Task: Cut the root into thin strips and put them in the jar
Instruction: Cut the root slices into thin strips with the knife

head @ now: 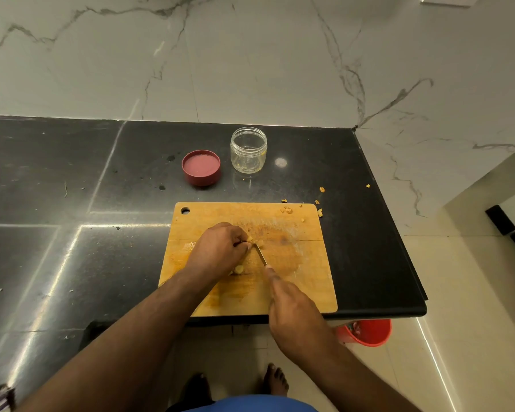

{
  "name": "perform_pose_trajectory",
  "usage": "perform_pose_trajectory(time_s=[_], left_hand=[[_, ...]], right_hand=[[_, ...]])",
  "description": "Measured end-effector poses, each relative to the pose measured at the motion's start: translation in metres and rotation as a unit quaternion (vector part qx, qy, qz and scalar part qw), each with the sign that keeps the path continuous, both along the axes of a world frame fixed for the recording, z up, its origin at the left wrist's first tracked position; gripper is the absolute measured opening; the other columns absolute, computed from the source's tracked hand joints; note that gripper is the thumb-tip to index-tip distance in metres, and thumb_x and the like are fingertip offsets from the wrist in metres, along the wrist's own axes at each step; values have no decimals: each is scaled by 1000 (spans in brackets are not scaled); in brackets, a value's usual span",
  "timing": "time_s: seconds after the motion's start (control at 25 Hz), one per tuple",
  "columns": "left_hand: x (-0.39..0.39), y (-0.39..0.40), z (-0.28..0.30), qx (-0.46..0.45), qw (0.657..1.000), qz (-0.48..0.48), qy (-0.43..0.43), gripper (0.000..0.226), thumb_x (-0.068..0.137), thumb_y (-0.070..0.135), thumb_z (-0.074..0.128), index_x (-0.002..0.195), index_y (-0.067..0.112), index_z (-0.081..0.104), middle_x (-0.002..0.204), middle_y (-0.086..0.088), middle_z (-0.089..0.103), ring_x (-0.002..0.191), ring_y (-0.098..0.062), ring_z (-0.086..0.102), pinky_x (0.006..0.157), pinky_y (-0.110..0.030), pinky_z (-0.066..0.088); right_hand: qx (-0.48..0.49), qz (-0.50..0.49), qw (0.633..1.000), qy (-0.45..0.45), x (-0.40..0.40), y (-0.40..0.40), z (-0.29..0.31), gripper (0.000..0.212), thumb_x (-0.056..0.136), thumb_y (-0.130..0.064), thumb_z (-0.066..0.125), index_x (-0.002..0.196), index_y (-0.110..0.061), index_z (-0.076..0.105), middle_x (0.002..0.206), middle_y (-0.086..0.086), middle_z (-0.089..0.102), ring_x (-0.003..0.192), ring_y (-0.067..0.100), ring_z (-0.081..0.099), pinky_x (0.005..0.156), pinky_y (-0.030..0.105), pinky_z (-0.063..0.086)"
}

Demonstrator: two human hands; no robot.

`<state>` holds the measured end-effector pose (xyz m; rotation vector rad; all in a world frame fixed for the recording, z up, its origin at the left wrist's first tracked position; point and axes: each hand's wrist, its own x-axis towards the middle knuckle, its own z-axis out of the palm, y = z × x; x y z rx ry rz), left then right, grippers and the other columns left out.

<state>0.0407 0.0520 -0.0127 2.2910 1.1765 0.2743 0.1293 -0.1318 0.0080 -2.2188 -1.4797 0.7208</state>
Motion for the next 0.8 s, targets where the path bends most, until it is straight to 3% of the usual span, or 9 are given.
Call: perform_pose_trajectory(time_s=[0.08, 0.2, 0.28, 0.48, 0.8], left_hand=[[-1, 1, -1, -10, 1000, 0, 0, 24, 93, 32, 69, 115, 22, 73, 106, 6, 64, 93, -10, 57, 77, -25, 47], [-1, 1, -2, -22, 1000, 5, -4, 25, 94, 32, 68, 116, 22, 72, 105, 7, 62, 93, -10, 56, 76, -25, 47], [-2, 0, -3, -26, 1000, 7, -7, 26, 94, 32, 68, 117, 22, 72, 104, 7, 61, 93, -10, 55, 75, -24, 45], [-1, 1, 1, -14, 1000, -7, -8, 26, 94, 31, 67, 118, 21, 72, 108, 5, 64, 96, -11, 57, 81, -27, 50], [-1, 1, 2, -11, 1000, -6, -11, 25, 94, 30, 68, 117, 21, 73, 107, 4, 65, 95, -12, 58, 83, -32, 53]], right_hand=[[13, -9, 1000, 7, 3, -11, 1, 57, 103, -22, 35, 156, -34, 16, 126, -5, 53, 104, 9, 52, 88, 26, 47], [36, -44, 996, 63, 14, -16, 12, 54, 103, -22, 39, 154, -32, 25, 144, -7, 48, 120, -2, 43, 101, 16, 38], [56, -55, 994, 77, 20, -15, 20, 53, 103, -21, 39, 154, -30, 27, 149, -9, 42, 121, -8, 34, 101, 12, 30], [44, -14, 998, 46, 15, 1, 22, 53, 105, -24, 36, 155, -30, 21, 149, -6, 41, 129, 5, 42, 105, 22, 37], [12, 23, 999, -27, 4, 13, 12, 55, 104, -24, 31, 156, -30, 13, 123, -3, 47, 93, 11, 51, 78, 24, 44]])
